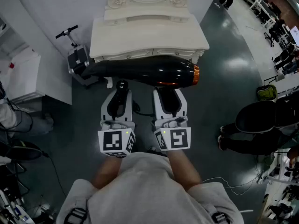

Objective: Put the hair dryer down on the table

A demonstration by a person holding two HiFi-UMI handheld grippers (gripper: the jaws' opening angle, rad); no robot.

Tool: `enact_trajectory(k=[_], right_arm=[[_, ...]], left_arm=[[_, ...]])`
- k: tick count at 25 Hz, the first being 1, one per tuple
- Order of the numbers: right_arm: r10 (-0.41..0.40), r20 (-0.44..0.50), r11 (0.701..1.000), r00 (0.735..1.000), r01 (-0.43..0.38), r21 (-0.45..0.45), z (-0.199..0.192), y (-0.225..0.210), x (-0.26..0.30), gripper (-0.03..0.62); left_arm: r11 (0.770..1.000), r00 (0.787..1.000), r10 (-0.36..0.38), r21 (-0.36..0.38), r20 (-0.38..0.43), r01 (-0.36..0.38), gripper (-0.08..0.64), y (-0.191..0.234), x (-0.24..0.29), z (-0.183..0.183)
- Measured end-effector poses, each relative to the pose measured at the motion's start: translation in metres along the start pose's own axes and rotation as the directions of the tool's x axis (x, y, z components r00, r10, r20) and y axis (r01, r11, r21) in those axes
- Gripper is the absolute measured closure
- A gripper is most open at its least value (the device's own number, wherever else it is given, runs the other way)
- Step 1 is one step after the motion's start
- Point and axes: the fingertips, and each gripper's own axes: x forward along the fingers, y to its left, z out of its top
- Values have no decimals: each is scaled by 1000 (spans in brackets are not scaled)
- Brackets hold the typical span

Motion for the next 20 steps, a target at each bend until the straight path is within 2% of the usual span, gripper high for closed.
enact_trajectory(k=[11, 20], right_arm=[[-33, 13, 999, 999, 33, 25, 0, -8, 9, 400], [-95, 14, 994, 995, 94, 63, -28, 11, 47, 399]], left_arm=[[999, 999, -34, 9, -4, 34, 459, 1, 14, 0], [997, 996, -77, 25, -43, 78, 459, 50, 38, -11]])
